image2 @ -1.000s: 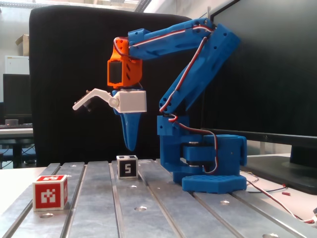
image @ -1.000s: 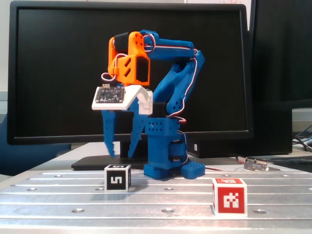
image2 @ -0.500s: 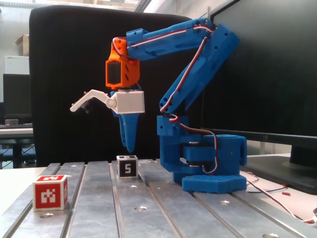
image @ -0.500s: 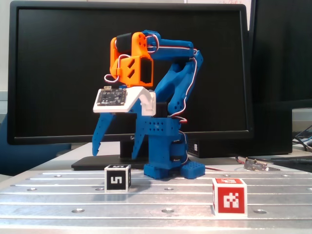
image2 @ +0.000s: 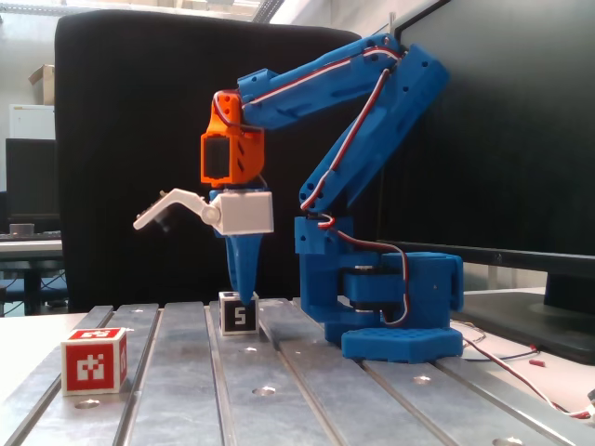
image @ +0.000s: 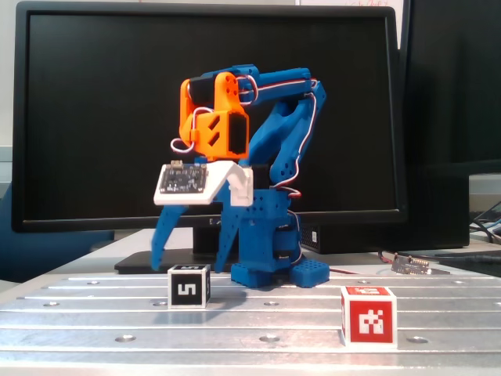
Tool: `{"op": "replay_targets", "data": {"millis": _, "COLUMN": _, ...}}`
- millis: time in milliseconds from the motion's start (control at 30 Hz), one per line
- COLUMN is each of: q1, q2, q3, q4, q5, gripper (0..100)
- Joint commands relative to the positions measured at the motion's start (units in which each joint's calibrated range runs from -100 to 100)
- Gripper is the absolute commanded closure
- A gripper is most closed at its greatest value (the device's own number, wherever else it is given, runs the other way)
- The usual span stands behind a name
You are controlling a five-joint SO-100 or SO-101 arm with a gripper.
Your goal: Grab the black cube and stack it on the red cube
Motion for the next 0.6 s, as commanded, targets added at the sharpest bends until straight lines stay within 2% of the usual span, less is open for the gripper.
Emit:
{"op": "replay_targets", "data": {"millis": 0, "q1": 0.5, "q2": 0.0, "q3": 1.8, "q4": -2.8, "q5": 0.2, "gripper": 70}}
{"op": "replay_targets", "data": {"millis": 567, "q1": 0.4, "q2": 0.0, "q3": 7.8, "q4": -9.0, "q5": 0.0, "gripper": 71}}
